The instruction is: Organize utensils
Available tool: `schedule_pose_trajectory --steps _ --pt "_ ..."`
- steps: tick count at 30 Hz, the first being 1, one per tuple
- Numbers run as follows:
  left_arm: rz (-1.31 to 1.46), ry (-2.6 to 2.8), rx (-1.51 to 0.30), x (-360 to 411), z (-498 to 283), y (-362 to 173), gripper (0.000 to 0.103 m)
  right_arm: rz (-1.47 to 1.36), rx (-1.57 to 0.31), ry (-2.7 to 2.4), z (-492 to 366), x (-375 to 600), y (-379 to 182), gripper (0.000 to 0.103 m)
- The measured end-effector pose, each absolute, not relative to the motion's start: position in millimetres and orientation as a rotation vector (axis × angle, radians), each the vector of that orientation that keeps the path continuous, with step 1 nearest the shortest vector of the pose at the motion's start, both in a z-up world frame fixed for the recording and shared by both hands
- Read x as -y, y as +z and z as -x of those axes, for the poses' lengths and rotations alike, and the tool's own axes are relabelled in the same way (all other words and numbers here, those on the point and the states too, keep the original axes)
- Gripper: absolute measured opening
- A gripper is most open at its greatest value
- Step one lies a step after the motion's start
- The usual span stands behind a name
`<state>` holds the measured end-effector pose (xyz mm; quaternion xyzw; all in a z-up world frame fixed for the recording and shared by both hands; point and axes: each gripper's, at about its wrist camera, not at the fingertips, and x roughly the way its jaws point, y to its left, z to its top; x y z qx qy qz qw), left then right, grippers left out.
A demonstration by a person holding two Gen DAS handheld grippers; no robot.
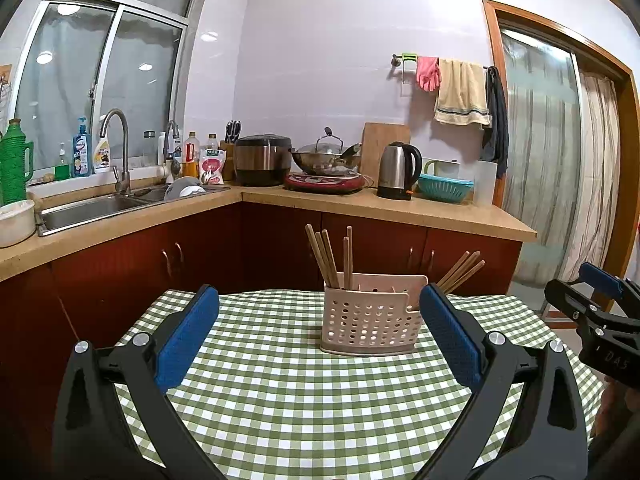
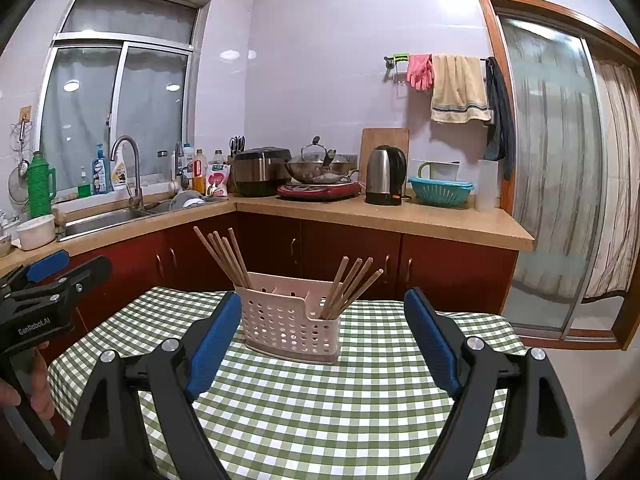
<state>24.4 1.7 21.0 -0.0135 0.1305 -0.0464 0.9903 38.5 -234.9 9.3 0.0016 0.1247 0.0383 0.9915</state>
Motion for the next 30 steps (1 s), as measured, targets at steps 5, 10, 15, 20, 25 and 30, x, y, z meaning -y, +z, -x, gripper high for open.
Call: schedule_pose_trajectory --steps 5,10,15,20,25,30 --pt "0.031 -0.092 -0.248 -3.2 -17.0 24.3 0.098 -0.002 -0.244 0.08 -35.3 233.5 10.1 0.081" --pt "0.032 -0.091 -0.24 -4.8 -13.3 26.1 0.098 0.0 -0.24 0.083 -32.5 231.9 11.5 0.081" --pt "0.036 -0.09 -0.234 -6.2 -10.3 26.6 0.098 0.003 -0.237 0.083 -30.8 230.0 13.0 0.082" --pt "0.038 -0.087 -0.236 -7.5 -9.4 26.4 0.098 0.002 -0.237 0.082 -30.8 229.9 12.6 0.082" --pt "0.045 -0.082 -0.245 -9.3 -9.3 26.1 0.098 0.002 -0.238 0.083 -30.4 229.4 12.6 0.082" --pt "0.057 -0.074 -0.249 -12.0 -10.6 25.5 0.098 0.005 -0.239 0.085 -29.2 226.8 12.8 0.082"
